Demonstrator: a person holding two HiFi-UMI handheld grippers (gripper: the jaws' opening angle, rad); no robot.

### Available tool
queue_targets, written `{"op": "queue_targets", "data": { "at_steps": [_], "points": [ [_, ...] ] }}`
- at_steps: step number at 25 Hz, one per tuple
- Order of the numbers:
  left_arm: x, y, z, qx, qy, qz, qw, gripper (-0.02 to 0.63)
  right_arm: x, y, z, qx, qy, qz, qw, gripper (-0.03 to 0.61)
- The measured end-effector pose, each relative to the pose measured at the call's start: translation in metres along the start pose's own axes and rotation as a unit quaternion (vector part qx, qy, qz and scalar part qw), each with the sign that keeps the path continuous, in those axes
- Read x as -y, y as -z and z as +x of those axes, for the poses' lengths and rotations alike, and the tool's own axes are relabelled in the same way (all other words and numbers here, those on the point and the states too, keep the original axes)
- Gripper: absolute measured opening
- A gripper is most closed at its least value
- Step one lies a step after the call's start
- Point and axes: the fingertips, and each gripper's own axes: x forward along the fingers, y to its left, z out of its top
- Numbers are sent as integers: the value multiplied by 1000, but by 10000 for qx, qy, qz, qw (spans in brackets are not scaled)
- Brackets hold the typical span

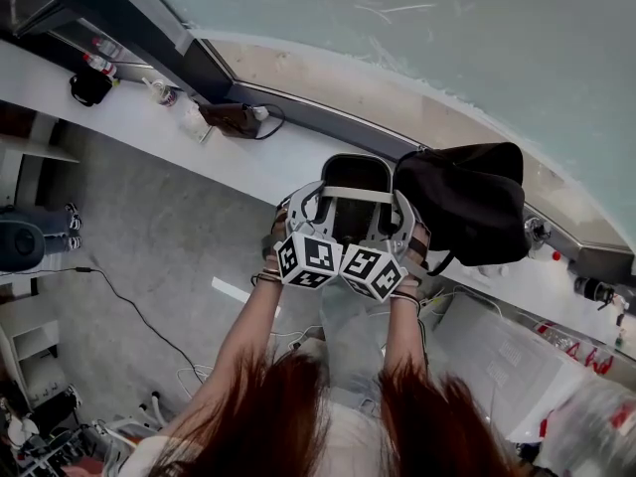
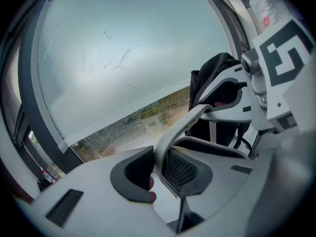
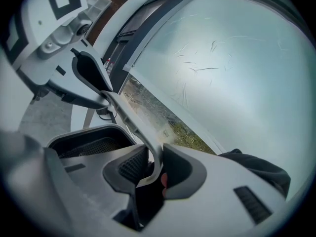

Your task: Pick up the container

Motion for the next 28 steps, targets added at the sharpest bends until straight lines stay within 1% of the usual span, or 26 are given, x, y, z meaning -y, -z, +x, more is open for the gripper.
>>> {"op": "queue_targets", "data": {
  "at_steps": [12,28],
  "points": [
    [12,-16,-75,242,-195,-54,9995,83,4,-14,-76,277,208,25,9994,103],
    [31,-47,-181,716,-531,-54,9960,83,17,-33,-188,703,462,189,9963,104]
  ]
}}
